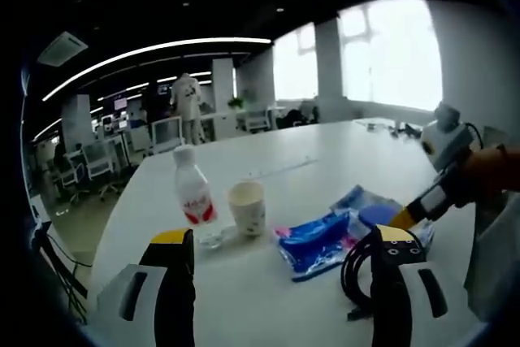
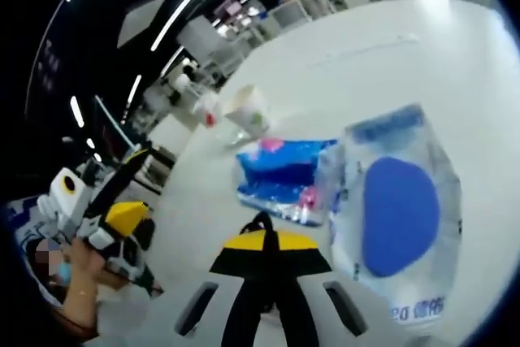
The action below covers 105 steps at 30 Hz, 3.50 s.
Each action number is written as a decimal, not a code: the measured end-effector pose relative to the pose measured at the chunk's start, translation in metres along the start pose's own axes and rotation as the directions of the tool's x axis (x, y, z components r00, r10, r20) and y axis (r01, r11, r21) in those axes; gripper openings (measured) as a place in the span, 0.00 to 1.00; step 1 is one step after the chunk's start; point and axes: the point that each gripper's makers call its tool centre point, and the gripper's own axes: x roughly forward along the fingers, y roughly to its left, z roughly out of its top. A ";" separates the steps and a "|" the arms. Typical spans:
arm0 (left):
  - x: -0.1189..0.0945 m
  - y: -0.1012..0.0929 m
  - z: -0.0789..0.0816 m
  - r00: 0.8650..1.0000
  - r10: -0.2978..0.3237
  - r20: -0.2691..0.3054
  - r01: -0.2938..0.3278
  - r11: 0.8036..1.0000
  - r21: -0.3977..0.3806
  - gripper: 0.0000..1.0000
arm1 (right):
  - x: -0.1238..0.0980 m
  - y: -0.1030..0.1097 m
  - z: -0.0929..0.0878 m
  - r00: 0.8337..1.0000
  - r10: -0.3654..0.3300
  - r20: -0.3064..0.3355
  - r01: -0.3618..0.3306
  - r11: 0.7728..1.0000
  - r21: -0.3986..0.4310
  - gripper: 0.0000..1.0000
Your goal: Arrange the tabletop items into an orderly group along one side of the table until the central work area is clear of visible clutter.
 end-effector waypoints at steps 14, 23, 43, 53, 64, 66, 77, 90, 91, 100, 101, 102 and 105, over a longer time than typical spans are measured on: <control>0.000 0.000 -0.005 1.000 -0.002 -0.009 0.001 1.000 -0.017 0.85 | 0.011 -0.016 -0.017 0.998 -0.043 -0.036 0.043 0.999 0.006 0.00; 0.001 0.001 -0.009 1.000 -0.001 -0.022 0.000 1.000 -0.020 0.85 | 0.014 -0.020 -0.017 0.996 -0.086 -0.025 0.084 0.993 -0.085 0.02; 0.007 -0.007 -0.020 0.997 -0.024 -0.074 0.020 0.998 -0.053 0.93 | 0.006 0.003 0.004 0.995 -0.073 0.075 0.092 0.946 -0.311 0.42; 0.017 -0.006 -0.031 0.992 -0.010 -0.123 0.002 0.998 -0.069 0.94 | 0.007 -0.008 0.013 0.985 -0.119 0.122 0.157 0.914 -0.375 0.55; 0.029 0.000 -0.036 0.991 -0.002 -0.131 -0.011 0.995 -0.095 0.97 | 0.013 -0.016 0.022 0.980 -0.130 0.150 0.180 0.901 -0.396 0.73; 0.032 0.001 -0.037 0.991 -0.002 -0.133 -0.011 0.995 -0.100 0.97 | 0.015 -0.018 0.024 0.978 -0.139 0.156 0.192 0.895 -0.402 0.81; 0.046 0.004 -0.049 0.987 -0.003 -0.158 -0.015 0.994 -0.111 0.93 | 0.024 -0.024 0.030 0.971 -0.149 0.186 0.216 0.883 -0.417 0.92; 0.061 0.009 -0.069 0.983 0.009 -0.183 -0.036 0.988 -0.148 0.66 | 0.028 -0.039 0.039 0.951 -0.188 0.246 0.274 0.884 -0.380 0.54; 0.063 0.008 -0.071 0.982 0.007 -0.188 -0.035 0.989 -0.147 0.65 | 0.028 -0.039 0.040 0.950 -0.187 0.249 0.273 0.884 -0.380 0.49; 0.072 0.001 -0.088 0.974 -0.009 -0.225 -0.029 0.985 -0.167 0.54 | 0.031 -0.037 0.037 0.950 -0.181 0.254 0.270 0.883 -0.384 0.27; 0.072 0.002 -0.091 0.972 -0.005 -0.237 -0.034 0.986 -0.162 0.52 | 0.032 -0.037 0.036 0.951 -0.181 0.250 0.270 0.882 -0.386 0.26; 0.072 0.002 -0.093 0.971 -0.002 -0.239 -0.038 0.986 -0.161 0.50 | 0.033 -0.037 0.034 0.952 -0.185 0.245 0.270 0.883 -0.384 0.26; 0.072 0.000 -0.095 0.970 -0.010 -0.244 -0.036 0.983 -0.182 0.44 | 0.034 -0.037 0.030 0.954 -0.185 0.235 0.264 0.891 -0.371 0.20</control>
